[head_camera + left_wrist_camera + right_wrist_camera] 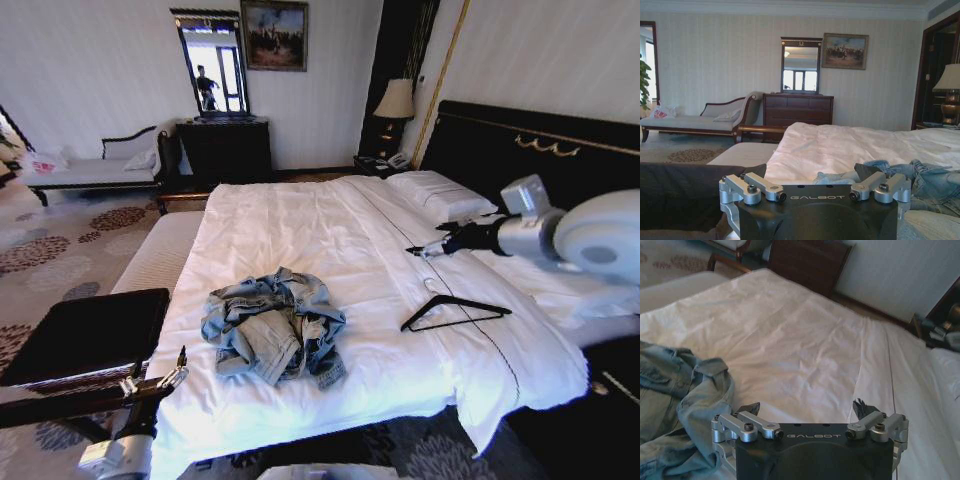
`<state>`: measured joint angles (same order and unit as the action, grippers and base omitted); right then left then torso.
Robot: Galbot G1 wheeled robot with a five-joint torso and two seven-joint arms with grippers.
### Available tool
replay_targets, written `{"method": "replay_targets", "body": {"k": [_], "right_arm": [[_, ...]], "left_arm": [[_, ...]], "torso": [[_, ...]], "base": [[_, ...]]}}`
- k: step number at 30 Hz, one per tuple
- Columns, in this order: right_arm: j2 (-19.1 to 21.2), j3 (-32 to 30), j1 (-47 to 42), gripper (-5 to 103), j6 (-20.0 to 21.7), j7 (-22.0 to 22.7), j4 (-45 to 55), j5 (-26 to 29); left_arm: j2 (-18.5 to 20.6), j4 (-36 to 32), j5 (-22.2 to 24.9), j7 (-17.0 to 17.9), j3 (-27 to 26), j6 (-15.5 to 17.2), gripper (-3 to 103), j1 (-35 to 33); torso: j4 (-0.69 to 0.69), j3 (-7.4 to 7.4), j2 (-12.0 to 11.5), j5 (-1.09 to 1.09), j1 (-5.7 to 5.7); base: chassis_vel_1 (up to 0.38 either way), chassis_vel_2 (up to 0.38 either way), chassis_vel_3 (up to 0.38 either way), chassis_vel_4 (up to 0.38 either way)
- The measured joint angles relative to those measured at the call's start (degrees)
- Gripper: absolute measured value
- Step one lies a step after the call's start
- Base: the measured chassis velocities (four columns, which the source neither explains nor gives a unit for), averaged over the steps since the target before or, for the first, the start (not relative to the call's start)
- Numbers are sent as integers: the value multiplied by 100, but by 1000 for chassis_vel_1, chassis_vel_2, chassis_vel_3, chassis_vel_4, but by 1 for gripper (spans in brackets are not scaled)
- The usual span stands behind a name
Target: Pick up the clothes from the bed and hang them on the clothes hanger.
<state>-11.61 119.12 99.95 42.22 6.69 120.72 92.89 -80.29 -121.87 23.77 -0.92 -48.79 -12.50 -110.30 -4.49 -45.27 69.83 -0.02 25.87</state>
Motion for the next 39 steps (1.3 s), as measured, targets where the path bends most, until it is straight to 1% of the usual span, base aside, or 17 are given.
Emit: {"method": "replay_targets", "body": {"k": [2,4,5,6,8,10,11,14,15,17,20,21,22,25,27,33,39], "right_arm": [[-170,-612,-639,100,2,89,-126,195],[-512,-2086,-1950,100,-3,374,-529,686],[-860,-2967,-2862,100,1,548,-875,990],[-860,-2967,-2862,100,1,548,-875,990],[-1333,-4076,-3969,100,-21,671,-1330,1147],[-1701,-4808,-4737,100,-70,802,-1619,1215],[-1701,-4808,-4737,100,-70,802,-1619,1215],[-2268,-5761,-6045,100,-174,1019,-2013,1113],[-2268,-5761,-6045,100,-174,1019,-2013,1113],[-2524,-6297,-6788,100,-211,1092,-2198,937],[-2593,-6424,-6975,100,-223,1100,-2256,877],[-2736,-6772,-7453,100,-249,1100,-2435,682],[-3002,-7528,-8311,100,-288,1016,-2745,322],[-3178,-8077,-8976,100,-293,898,-2882,-43],[-3204,-8183,-9172,100,-293,852,-2891,-138],[-3354,-8462,-10071,100,-258,443,-2862,-994],[-4057,-8481,-10372,100,-257,184,-3389,-1575]], "left_arm": [[-2,7,0,1,3,4,99,9],[-8,32,8,2,4,6,99,30],[-19,49,8,6,4,9,99,42],[-19,49,8,6,4,9,99,42],[-47,50,7,9,-1,10,99,45],[-84,43,1,9,-13,13,99,47],[-84,43,1,9,-13,13,99,47],[-166,24,0,13,-68,30,99,48],[-166,24,0,13,-68,30,99,48],[-192,14,1,16,-104,37,99,27],[-196,14,1,16,-112,38,99,23],[-206,14,-8,19,-129,42,99,18],[-258,1,-22,25,-146,78,99,25],[-266,-43,-54,25,-143,122,99,35],[-266,-51,-68,25,-137,137,99,43],[-261,-44,-168,31,-82,188,99,110],[-285,10,-211,33,-73,193,99,99]], "torso": [[0,0,0,4,0],[0,0,0,-2,0],[1,-1,0,0,0],[1,-1,0,0,0],[7,-1,-1,0,2],[5,-1,-1,-2,3],[5,-1,-1,-2,3],[2,-2,-2,2,3],[2,-2,-2,2,3],[2,-1,-1,1,2],[2,-1,-2,2,2],[2,-1,-1,3,2],[1,-1,-2,2,2],[2,0,-1,2,2],[2,0,-1,3,1],[-2,0,-1,2,1],[4,0,0,1,0]], "base": [[0,0,0,0],[0,0,0,0],[0,0,0,0],[0,0,0,0],[0,0,0,0],[0,0,0,0],[0,0,0,0],[0,0,0,0],[0,0,0,0],[0,0,0,0],[0,0,0,0],[0,0,0,0],[0,0,0,0],[0,0,0,0],[0,0,0,0],[0,0,0,0],[0,0,0,0]]}}
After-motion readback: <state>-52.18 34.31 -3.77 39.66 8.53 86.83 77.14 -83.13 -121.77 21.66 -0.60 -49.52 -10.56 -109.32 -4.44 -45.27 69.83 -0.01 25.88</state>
